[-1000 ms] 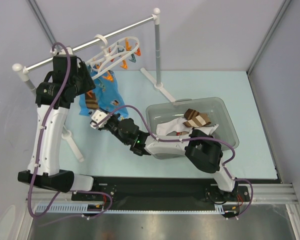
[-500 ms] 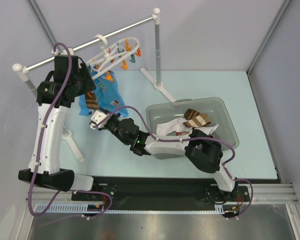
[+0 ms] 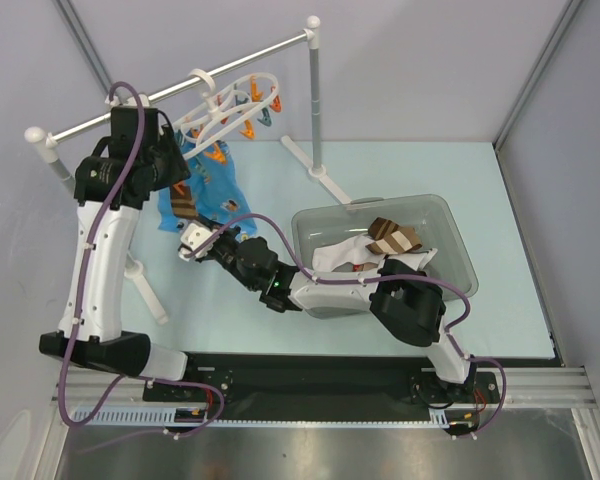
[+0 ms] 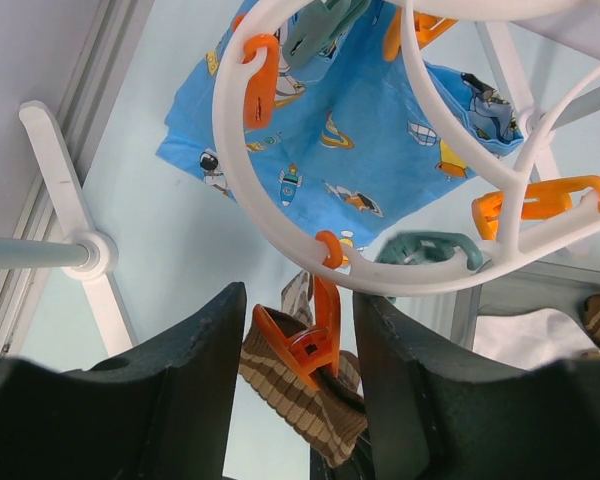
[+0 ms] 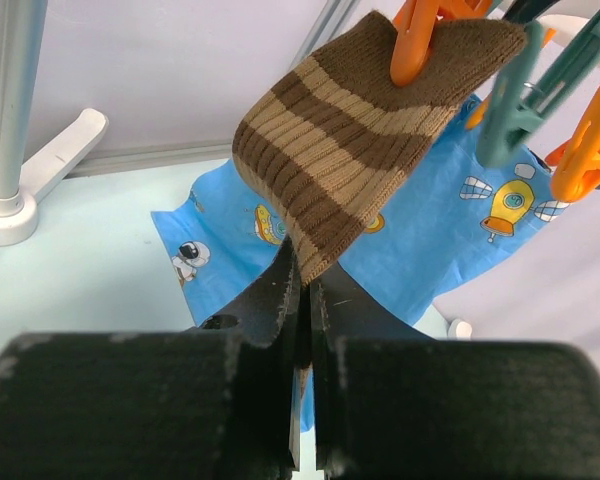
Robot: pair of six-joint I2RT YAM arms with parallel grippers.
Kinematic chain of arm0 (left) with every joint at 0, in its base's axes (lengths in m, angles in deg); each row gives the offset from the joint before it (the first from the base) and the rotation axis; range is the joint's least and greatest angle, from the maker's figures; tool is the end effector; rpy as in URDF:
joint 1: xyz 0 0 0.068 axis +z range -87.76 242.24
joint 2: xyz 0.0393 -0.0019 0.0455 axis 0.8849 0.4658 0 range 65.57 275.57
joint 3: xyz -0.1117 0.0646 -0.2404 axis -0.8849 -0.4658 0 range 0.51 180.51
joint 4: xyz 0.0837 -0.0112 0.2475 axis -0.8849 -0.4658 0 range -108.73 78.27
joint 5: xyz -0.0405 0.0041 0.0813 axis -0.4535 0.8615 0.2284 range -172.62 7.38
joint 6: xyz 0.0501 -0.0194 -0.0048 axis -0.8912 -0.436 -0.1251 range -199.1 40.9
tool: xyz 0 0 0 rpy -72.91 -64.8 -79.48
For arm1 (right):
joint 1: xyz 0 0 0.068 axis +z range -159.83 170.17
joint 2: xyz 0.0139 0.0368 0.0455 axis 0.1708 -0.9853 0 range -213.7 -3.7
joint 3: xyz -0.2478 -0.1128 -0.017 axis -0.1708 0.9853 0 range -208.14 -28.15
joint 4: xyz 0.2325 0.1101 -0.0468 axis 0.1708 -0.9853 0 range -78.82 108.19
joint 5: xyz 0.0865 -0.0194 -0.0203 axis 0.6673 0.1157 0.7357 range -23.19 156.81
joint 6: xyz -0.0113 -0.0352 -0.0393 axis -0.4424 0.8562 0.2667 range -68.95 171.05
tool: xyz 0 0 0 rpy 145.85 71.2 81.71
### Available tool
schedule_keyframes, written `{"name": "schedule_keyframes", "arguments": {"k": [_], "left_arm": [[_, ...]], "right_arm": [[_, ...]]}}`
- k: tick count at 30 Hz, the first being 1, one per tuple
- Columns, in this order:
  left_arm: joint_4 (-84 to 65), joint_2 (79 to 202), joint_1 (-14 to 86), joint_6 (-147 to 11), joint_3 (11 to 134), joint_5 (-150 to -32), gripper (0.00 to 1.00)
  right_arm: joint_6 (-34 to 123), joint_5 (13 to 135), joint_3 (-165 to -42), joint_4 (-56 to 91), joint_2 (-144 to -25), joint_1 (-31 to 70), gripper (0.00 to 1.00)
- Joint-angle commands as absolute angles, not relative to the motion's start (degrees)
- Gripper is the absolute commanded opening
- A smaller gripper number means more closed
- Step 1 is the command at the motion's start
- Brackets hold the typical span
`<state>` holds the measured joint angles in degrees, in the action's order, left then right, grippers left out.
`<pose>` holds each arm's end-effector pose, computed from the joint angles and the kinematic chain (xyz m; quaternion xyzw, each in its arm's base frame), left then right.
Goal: Remove the socks clipped to the hanger
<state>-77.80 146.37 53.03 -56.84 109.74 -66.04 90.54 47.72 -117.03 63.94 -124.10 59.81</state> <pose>0.2487 -0.0300 0.4775 -0.1641 0.8750 0.0062 0.4554 0.1843 0.4630 0.2907 -0.4175 0.4577 0.1042 0.7780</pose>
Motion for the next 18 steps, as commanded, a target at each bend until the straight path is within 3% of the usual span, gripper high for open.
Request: {"name": "schedule_keyframes", "arguments": {"k": [1,7,11,14,18], "left_arm": [[-78.09,146.69,52.83,-58.18,111.43,-64.78,0.52],[-78.27,147.31,52.83,-58.35,112.13,-63.72,0.50],[-78.62,147.84,52.83,-58.53,112.83,-63.46,0.43],[-78.62,148.10,52.75,-58.53,113.45,-63.55,0.34],[-78.62,148.28,52.75,-58.71,114.06,-63.81,0.13]], "right_arm": [[91.39,46.95,-118.50,67.58,-123.23,60.30,0.00],[91.48,47.04,-119.11,67.32,-123.41,60.48,0.00],[91.74,46.95,-119.02,67.32,-123.50,60.57,0.00],[92.10,46.77,-118.94,67.32,-123.41,60.66,0.00],[92.27,46.60,-118.76,67.49,-123.49,60.66,0.00]]}}
